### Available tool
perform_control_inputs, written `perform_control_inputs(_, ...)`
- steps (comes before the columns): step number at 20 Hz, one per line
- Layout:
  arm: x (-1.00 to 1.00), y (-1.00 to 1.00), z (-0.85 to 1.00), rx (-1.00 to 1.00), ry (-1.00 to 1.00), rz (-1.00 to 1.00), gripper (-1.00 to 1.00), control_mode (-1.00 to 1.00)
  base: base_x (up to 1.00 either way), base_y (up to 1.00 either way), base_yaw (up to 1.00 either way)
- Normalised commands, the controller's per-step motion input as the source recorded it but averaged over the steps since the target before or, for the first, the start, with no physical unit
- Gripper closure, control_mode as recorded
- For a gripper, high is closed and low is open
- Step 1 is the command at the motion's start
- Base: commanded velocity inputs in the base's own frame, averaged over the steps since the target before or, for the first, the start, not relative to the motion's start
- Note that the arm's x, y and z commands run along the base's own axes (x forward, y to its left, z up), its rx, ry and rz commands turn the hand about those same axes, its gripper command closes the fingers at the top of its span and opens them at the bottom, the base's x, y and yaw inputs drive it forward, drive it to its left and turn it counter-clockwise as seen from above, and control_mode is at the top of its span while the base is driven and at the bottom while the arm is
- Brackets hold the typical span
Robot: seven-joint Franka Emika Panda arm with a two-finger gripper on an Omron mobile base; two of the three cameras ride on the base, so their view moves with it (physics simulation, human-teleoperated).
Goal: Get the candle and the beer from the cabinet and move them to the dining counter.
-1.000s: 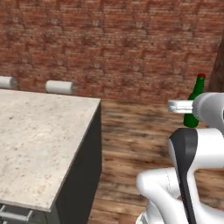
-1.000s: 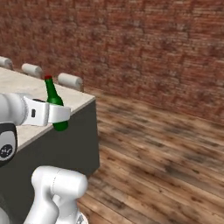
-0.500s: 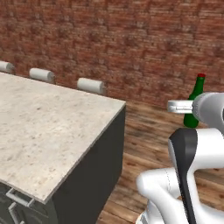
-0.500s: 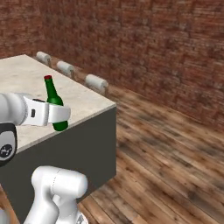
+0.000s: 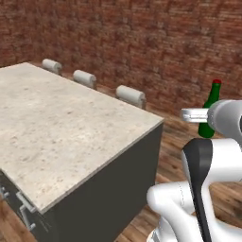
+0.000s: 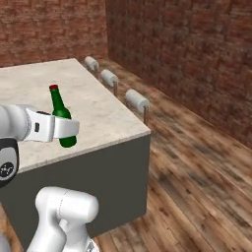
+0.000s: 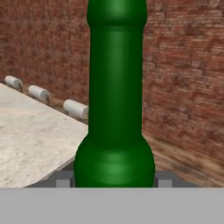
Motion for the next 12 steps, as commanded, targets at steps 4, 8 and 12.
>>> perform_control_inputs(4,0.0,0.0,0.0,0.0,0.0,0.0,1.0,1.0,0.38,-0.47,0.48)
perform_control_inputs(8,0.0,0.0,0.0,0.0,0.0,0.0,1.0,1.0,0.41,-0.48,0.48)
perform_control_inputs(12,0.0,0.0,0.0,0.0,0.0,0.0,1.0,1.0,0.43,-0.5,0.47)
